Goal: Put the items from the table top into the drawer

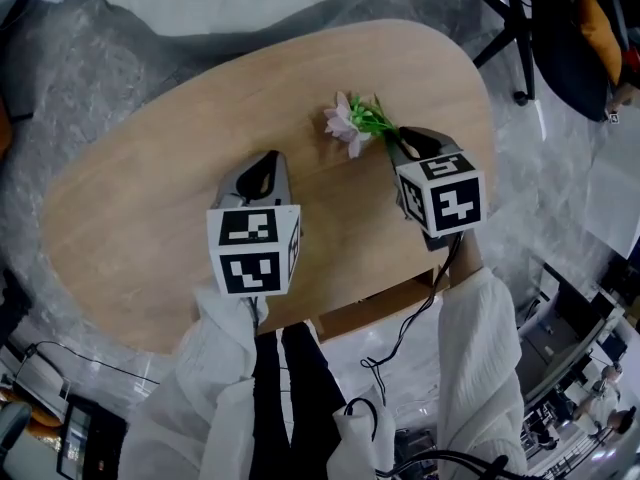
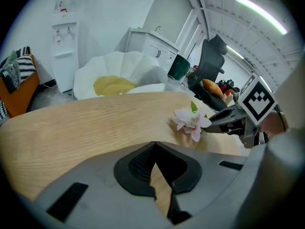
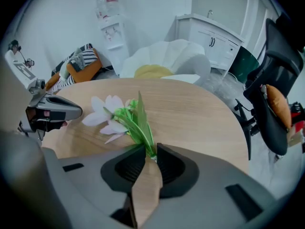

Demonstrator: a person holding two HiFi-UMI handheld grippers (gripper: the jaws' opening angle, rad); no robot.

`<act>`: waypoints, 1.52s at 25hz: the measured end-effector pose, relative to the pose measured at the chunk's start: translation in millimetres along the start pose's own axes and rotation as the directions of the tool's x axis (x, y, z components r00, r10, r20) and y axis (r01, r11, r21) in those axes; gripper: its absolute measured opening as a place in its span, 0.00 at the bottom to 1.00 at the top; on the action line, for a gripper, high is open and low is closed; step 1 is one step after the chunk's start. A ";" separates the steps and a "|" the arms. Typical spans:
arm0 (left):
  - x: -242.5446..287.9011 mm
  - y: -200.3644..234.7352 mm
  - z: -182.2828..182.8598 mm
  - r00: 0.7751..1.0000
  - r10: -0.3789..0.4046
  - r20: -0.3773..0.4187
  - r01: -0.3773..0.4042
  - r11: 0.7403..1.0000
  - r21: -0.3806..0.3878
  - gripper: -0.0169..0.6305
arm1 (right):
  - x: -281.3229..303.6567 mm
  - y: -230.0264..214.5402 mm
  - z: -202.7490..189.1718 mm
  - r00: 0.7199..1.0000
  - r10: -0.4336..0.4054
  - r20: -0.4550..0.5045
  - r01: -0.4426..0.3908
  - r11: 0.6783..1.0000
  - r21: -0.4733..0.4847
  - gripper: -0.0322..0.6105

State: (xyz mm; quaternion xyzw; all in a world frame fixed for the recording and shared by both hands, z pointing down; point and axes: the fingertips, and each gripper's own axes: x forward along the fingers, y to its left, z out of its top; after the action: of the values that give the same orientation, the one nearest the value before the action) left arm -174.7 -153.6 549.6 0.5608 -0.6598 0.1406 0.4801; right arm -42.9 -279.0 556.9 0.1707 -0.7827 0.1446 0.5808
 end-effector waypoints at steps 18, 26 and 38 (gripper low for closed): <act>-14.2 -51.5 -35.0 1.000 -0.022 -0.011 0.023 0.996 0.089 0.02 | -52.4 3.8 -59.3 0.987 0.000 0.161 -0.057 0.936 0.348 0.21; -31.8 -93.8 -55.0 0.997 -0.071 -0.004 0.070 0.984 0.163 0.02 | -98.2 5.2 -120.6 0.977 -0.069 0.200 -0.029 0.892 0.450 0.21; -93.7 -201.1 -161.0 0.990 -0.141 0.000 0.136 0.956 0.258 0.02 | -170.4 48.3 -274.9 0.955 -0.140 0.260 -0.045 0.801 0.597 0.21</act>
State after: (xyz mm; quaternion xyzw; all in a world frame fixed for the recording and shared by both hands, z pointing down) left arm 69.5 -47.0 484.9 0.6645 -0.5994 0.1860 0.4057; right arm 217.9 -101.8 470.1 0.3839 -0.7694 0.3419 0.3791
